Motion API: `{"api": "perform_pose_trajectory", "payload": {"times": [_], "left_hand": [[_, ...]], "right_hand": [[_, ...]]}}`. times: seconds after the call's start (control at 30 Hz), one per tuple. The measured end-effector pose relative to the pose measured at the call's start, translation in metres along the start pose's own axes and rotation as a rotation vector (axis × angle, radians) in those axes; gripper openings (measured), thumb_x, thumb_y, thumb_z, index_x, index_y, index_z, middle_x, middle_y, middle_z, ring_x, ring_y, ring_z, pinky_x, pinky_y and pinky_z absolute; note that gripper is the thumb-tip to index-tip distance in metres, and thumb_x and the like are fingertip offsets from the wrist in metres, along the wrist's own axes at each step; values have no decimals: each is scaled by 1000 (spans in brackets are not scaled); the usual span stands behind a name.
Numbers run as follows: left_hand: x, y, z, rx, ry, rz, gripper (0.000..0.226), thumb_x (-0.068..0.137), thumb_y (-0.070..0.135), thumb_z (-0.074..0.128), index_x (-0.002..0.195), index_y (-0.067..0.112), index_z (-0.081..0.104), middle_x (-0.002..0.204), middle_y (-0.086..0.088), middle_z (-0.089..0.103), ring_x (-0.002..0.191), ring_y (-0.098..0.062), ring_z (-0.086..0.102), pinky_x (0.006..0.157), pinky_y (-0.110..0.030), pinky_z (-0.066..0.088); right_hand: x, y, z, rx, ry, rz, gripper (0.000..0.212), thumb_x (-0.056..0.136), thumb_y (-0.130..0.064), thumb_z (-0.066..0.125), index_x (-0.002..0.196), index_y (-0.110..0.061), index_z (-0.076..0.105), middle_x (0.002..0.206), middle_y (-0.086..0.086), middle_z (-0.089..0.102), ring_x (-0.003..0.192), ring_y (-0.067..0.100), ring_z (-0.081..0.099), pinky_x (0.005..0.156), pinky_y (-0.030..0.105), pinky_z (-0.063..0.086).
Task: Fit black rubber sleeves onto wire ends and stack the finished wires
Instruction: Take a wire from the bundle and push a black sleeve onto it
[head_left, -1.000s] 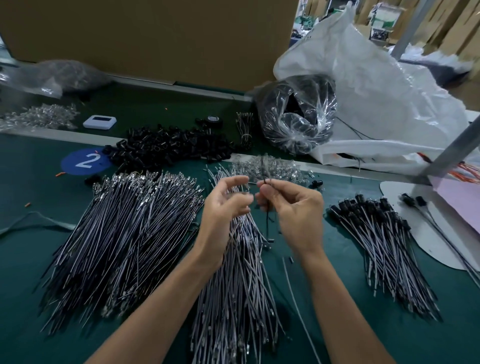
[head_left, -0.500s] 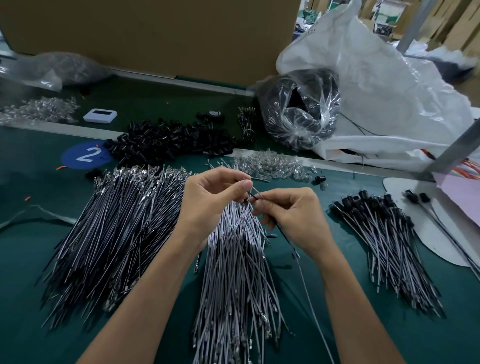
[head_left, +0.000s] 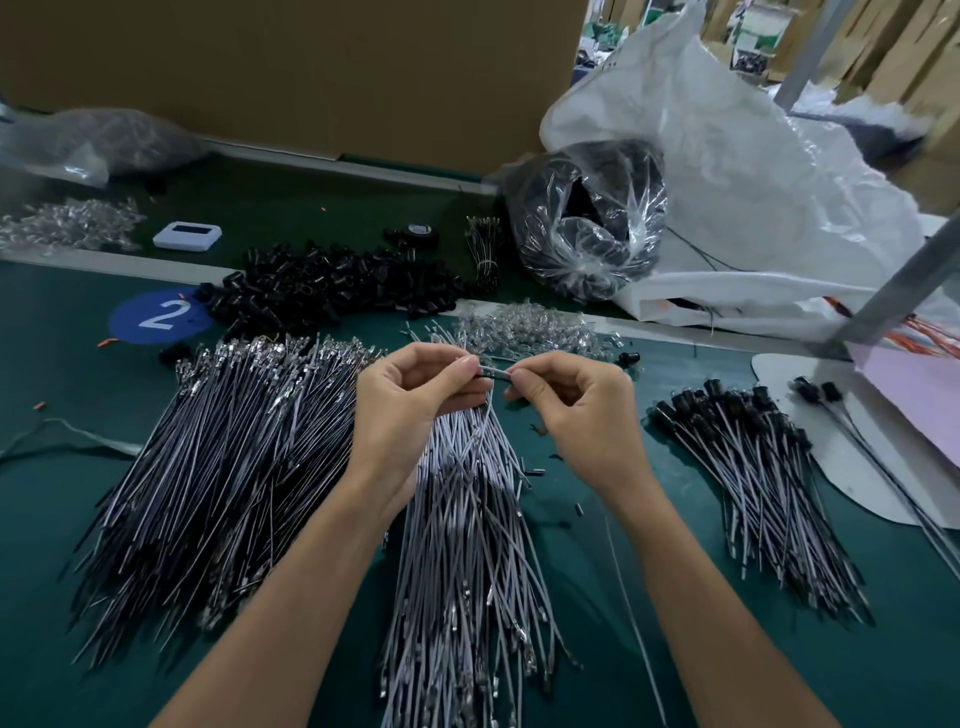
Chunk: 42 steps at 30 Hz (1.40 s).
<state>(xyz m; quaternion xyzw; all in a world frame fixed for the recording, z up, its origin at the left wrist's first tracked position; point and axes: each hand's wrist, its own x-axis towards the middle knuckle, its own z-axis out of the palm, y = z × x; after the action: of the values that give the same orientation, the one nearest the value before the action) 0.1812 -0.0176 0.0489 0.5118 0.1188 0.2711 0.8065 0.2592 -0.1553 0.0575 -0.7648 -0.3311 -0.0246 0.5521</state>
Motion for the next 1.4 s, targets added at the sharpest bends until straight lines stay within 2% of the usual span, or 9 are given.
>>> {"api": "perform_pose_trajectory", "payload": {"times": [0.13, 0.27, 0.47, 0.6, 0.7, 0.93, 1.13, 1.23, 1.4], "left_hand": [[1, 0, 0, -4, -31, -29, 10, 83, -4, 68, 88, 4, 71, 75, -11, 73, 69, -22, 72, 64, -24, 57], [2, 1, -3, 14, -56, -42, 8, 84, -4, 67, 90, 0, 69, 79, -15, 72, 70, -23, 72, 64, -25, 58], [2, 0, -4, 28, -98, -34, 7, 86, -1, 64, 91, 2, 68, 85, -14, 75, 75, -24, 74, 66, -25, 58], [3, -2, -4, 94, -117, 13, 15, 88, -5, 64, 96, 6, 70, 86, -13, 76, 78, -24, 75, 69, -26, 59], [2, -3, -3, 170, -138, 52, 21, 87, -6, 65, 101, 9, 72, 86, -11, 76, 79, -25, 75, 70, -27, 59], [1, -6, -1, 194, -96, 90, 8, 86, -3, 69, 92, 2, 70, 80, -13, 75, 72, -26, 74, 66, -29, 60], [1, -11, 2, 249, -29, 172, 6, 88, 0, 68, 89, 6, 68, 79, -12, 75, 69, -25, 73, 64, -30, 59], [1, -15, 3, 315, 4, 220, 5, 90, 2, 67, 90, 7, 67, 78, -11, 73, 67, -23, 72, 63, -28, 58], [1, -14, 2, 314, 3, 194, 5, 90, 2, 67, 92, 6, 65, 79, -11, 73, 68, -23, 72, 63, -27, 58]], "right_hand": [[0, 4, 0, -30, -4, -13, 14, 89, -9, 69, 84, -22, 73, 69, -7, 73, 57, 2, 64, 55, 10, 43], [-4, 8, 0, -7, -16, 0, 22, 90, -11, 68, 81, -31, 70, 70, -11, 73, 55, 7, 64, 50, 23, 46], [-5, 14, -5, 48, -13, 46, 17, 92, -13, 67, 81, -25, 72, 69, -4, 73, 45, 10, 44, 45, 30, 35], [-6, 14, -7, 72, -18, 77, 13, 92, -12, 67, 83, -20, 73, 69, -1, 73, 48, 18, 47, 45, 41, 36], [-6, 14, -8, 67, -14, 77, 13, 91, -11, 67, 83, -19, 73, 69, -1, 73, 46, 7, 48, 47, 31, 37], [-9, 16, -9, 46, -19, 87, 15, 91, -13, 68, 82, -23, 73, 68, -3, 73, 47, 14, 49, 47, 33, 37], [-11, 14, -5, 75, -40, 76, 13, 91, -11, 67, 83, -19, 73, 67, -1, 73, 46, 2, 54, 47, 18, 39], [-13, 13, -1, 61, -72, 46, 15, 92, -13, 66, 82, -23, 71, 67, -2, 73, 42, 4, 48, 44, 24, 36], [-15, 12, 1, 16, -9, 18, 10, 91, -10, 67, 85, -16, 71, 68, -4, 73, 51, 0, 61, 51, 8, 39]]}}
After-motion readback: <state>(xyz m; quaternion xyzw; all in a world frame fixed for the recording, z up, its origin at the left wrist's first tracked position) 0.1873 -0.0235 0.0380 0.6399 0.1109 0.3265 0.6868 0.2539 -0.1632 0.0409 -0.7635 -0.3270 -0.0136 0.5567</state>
